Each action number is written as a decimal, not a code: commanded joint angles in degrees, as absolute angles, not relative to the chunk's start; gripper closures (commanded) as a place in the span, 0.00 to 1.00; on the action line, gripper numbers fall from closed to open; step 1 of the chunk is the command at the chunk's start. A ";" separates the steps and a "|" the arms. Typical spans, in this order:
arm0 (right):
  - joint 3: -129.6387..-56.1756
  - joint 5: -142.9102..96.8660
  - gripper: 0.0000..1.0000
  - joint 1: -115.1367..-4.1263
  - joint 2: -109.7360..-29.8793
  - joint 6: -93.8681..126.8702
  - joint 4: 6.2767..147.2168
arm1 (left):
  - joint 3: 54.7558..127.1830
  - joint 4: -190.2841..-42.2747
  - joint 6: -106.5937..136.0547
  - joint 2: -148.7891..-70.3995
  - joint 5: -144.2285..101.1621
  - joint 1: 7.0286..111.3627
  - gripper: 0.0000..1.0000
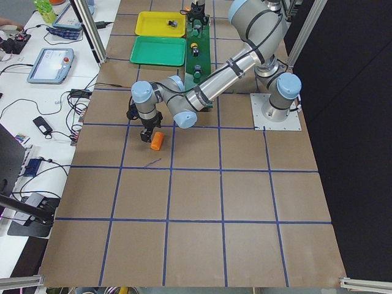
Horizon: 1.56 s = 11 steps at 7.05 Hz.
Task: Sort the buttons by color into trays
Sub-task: 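Carry the green-capped switch into the green tray and open the right gripper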
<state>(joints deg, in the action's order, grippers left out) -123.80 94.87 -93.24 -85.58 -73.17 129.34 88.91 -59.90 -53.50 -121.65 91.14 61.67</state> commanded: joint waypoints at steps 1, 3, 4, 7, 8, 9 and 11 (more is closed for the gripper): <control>-122.62 94.75 0.93 -93.34 -85.61 -73.04 129.37 | 89.47 -59.94 -53.53 -122.17 90.71 61.52 0.00; -113.79 94.57 0.97 -93.43 -81.16 -73.04 129.11 | 88.86 -59.85 -51.87 -122.87 90.70 61.26 0.00; -106.68 93.61 0.97 -94.30 -76.25 -72.86 128.33 | 88.94 -59.85 -47.33 -122.96 90.70 61.26 0.00; -100.72 90.35 0.64 -99.31 -68.92 -74.09 135.95 | 88.77 -59.16 -47.10 -123.66 90.79 61.26 0.00; -100.72 90.61 0.01 -99.14 -68.73 -73.57 135.88 | 88.86 -58.02 -46.76 -123.58 90.88 61.26 0.00; -100.72 90.88 0.00 -99.05 -68.73 -73.30 135.36 | 88.86 -57.92 -47.28 -123.66 90.88 61.26 0.00; -102.21 91.58 0.00 -98.09 -70.04 -73.39 134.04 | 88.68 -57.83 -47.46 -124.01 90.88 61.09 0.00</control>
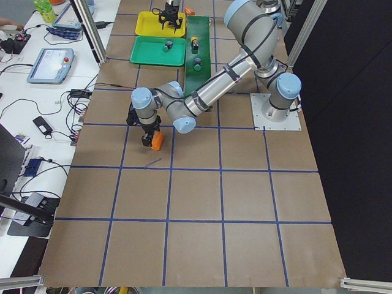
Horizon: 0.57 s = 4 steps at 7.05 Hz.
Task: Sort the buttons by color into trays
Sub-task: 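Carry the green-capped switch into the green tray and open the right gripper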
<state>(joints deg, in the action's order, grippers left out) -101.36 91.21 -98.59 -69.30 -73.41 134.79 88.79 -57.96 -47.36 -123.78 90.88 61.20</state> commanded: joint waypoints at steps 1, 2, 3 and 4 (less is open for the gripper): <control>-102.83 92.37 0.00 -96.35 -71.70 -74.26 131.60 | 88.42 -57.83 -47.46 -124.36 90.88 61.08 0.00; -105.88 94.64 0.00 -93.63 -76.07 -76.01 128.35 | 88.07 -57.83 -47.46 -124.54 91.05 61.08 0.00; -111.04 94.74 0.00 -89.95 -79.16 -82.64 128.84 | 88.15 -57.83 -47.46 -124.54 90.97 61.00 0.00; -115.70 94.92 0.05 -87.22 -81.89 -86.79 128.67 | 88.33 -57.83 -47.46 -124.63 90.88 61.08 0.00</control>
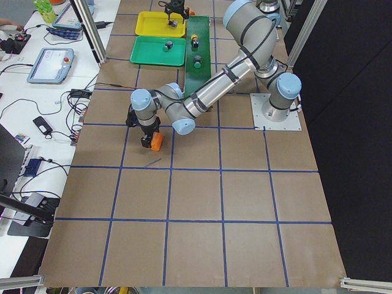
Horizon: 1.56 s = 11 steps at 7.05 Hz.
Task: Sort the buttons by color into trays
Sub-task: 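Grasp the yellow-capped switch at the belt end with the right gripper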
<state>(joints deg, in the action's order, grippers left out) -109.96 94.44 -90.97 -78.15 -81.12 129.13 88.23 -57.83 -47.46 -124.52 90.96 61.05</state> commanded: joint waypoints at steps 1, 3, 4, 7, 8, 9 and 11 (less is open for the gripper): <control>-119.41 95.01 0.06 -86.67 -84.09 -88.31 128.41 | 89.11 -57.83 -46.50 -124.80 90.97 61.08 0.00; -121.64 95.27 0.00 -87.19 -84.99 -88.15 128.50 | 89.65 -57.83 -44.32 -124.89 91.23 60.91 0.00; -121.73 95.36 0.00 -88.23 -85.08 -87.37 128.50 | 89.65 -57.83 -41.95 -124.89 91.23 60.91 0.00; -121.73 95.19 0.00 -91.32 -84.55 -85.78 128.50 | 89.74 -60.63 -39.47 -122.88 91.84 61.08 0.71; -121.73 94.75 0.00 -91.41 -84.64 -85.69 128.50 | 89.65 -64.91 -39.03 -120.43 91.85 62.22 0.75; -121.73 94.75 0.00 -91.41 -84.38 -85.61 128.41 | 90.00 -70.95 -35.89 -116.76 90.37 62.66 0.77; -121.64 94.75 0.00 -92.36 -83.41 -85.61 128.41 | 92.80 -76.54 -26.00 -108.76 87.36 71.84 0.77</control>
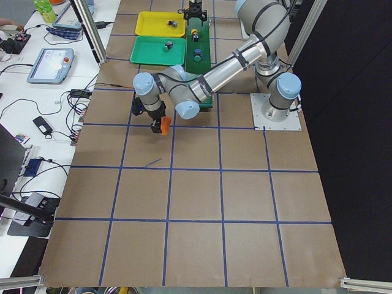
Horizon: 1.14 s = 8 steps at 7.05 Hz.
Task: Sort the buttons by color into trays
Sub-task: 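Grasp the yellow-capped switch at the belt end with the right gripper, then place yellow switch in yellow tray while left sets orange cell on belt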
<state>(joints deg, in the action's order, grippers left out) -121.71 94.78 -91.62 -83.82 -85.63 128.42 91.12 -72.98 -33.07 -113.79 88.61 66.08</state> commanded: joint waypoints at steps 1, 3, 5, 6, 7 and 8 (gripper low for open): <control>-121.21 95.36 0.00 -94.72 -83.41 -85.69 128.76 | 94.47 -76.55 -19.05 -106.20 87.28 77.46 0.77; -121.11 95.45 0.06 -97.82 -83.23 -85.78 129.55 | 102.69 -75.59 -8.39 -101.98 86.83 84.44 0.77; -121.29 95.36 0.09 -97.91 -83.15 -85.78 129.55 | 107.04 -75.50 -4.84 -98.97 86.40 85.51 0.75; -121.46 95.36 0.20 -97.82 -83.14 -85.87 129.55 | 107.49 -75.59 -3.79 -99.05 86.66 87.78 0.75; -121.29 95.36 0.56 -97.82 -83.23 -85.96 129.55 | 109.14 -74.72 -2.56 -99.05 86.92 90.24 0.75; -121.03 95.45 0.88 -97.82 -83.15 -86.13 129.46 | 111.07 -69.75 -0.11 -99.40 86.75 91.22 0.74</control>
